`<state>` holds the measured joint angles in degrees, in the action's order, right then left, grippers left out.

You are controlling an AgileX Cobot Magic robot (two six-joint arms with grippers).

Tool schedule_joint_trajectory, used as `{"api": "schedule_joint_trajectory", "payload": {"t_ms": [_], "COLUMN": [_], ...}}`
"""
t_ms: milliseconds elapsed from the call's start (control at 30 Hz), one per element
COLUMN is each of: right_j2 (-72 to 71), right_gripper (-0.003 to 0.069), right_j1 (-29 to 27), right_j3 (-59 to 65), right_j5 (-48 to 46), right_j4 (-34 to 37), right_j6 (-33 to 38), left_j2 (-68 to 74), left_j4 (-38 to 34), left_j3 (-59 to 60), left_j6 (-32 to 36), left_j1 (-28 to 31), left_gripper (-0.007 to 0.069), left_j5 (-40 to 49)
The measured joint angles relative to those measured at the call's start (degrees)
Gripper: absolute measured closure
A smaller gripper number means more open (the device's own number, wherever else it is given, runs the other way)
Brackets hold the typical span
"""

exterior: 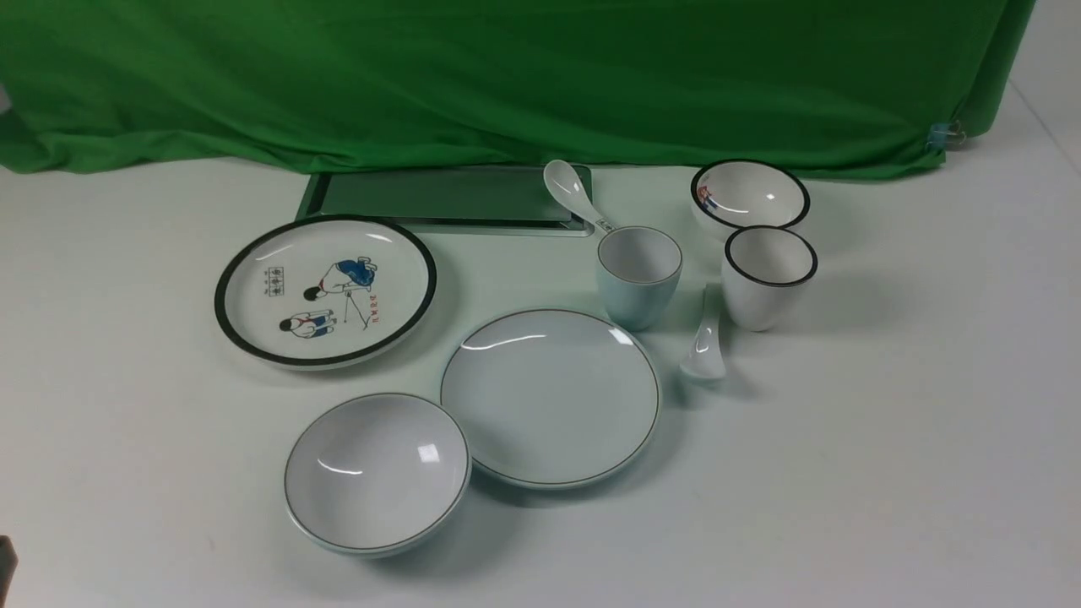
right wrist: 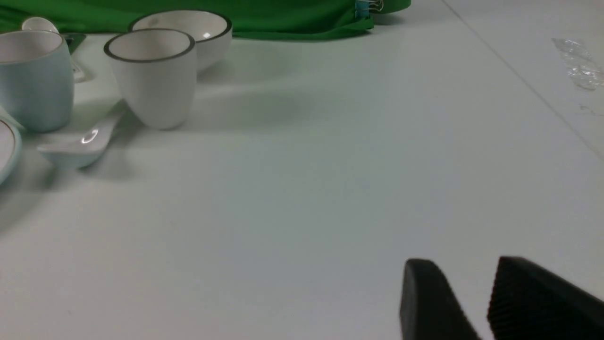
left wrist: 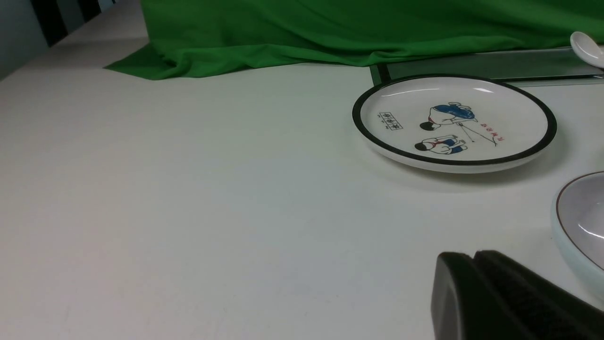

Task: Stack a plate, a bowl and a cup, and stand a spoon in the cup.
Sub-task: Use the left arm to grab a blue rice bowl

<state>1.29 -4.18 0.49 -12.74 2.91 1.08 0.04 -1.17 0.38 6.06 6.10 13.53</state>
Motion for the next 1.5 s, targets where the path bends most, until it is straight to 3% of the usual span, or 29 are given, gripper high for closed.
{"api": "schedule_joint_trajectory", "payload": {"t_ms": [300,500,600,667,767,900,1033,1100,1200,1267,1367,1500], "right_j2": [0.0,0.0,0.0,0.0,0.0,0.0,0.0,0.0,0.5,3.6,9.9,25.5], "right_gripper": [0.0417,0.0417,0.0417,0.0417,0.0417,0.0417,0.0444,0.0517,0.0594,0.0636,0.0642,0.0637], "right_j1": [0.0,0.0,0.0,0.0,0.0,0.0,0.0,0.0,0.0,0.0,0.0,0.0], "right_j3": [0.0,0.0,0.0,0.0,0.0,0.0,0.0,-0.6,-3.3,-10.9,-17.7,-24.7], "right_j5": [0.1,5.5,18.6,22.5,33.6,39.8,43.0,41.8,38.0,29.2,22.6,21.6], "right_j4": [0.0,0.0,0.0,0.0,0.0,0.2,0.4,0.2,-0.2,-0.3,-0.4,-0.4], "right_j6": [0.0,0.0,0.0,-0.2,-6.6,-14.0,-20.1,-20.4,-18.4,-14.0,-9.4,-4.1], "left_j2": [0.0,0.0,0.0,0.0,0.0,0.0,0.0,0.0,-0.1,1.1,6.2,19.1], "left_j4": [1.2,1.2,1.2,1.5,1.8,2.0,1.9,1.6,1.6,2.0,2.9,4.4], "left_j3": [0.0,0.0,0.0,0.0,0.0,0.0,0.0,0.0,-1.8,-10.0,-17.9,-25.7], "left_j6": [0.0,0.1,0.1,0.1,0.1,-1.1,-14.8,-21.5,-24.2,-25.2,-24.8,-22.1], "left_j1": [-0.9,-0.9,-0.9,-0.9,-0.9,-0.9,-0.9,-0.9,-0.9,-0.9,-0.9,-0.9], "left_gripper": [0.0652,0.0652,0.0652,0.0652,0.0652,0.0652,0.0652,0.0652,0.0655,0.0665,0.0668,0.0668], "left_j5": [-0.8,-8.5,-19.6,-22.8,-32.3,-37.3,-44.5,-48.1,-44.6,-30.7,-22.5,-20.9]}}
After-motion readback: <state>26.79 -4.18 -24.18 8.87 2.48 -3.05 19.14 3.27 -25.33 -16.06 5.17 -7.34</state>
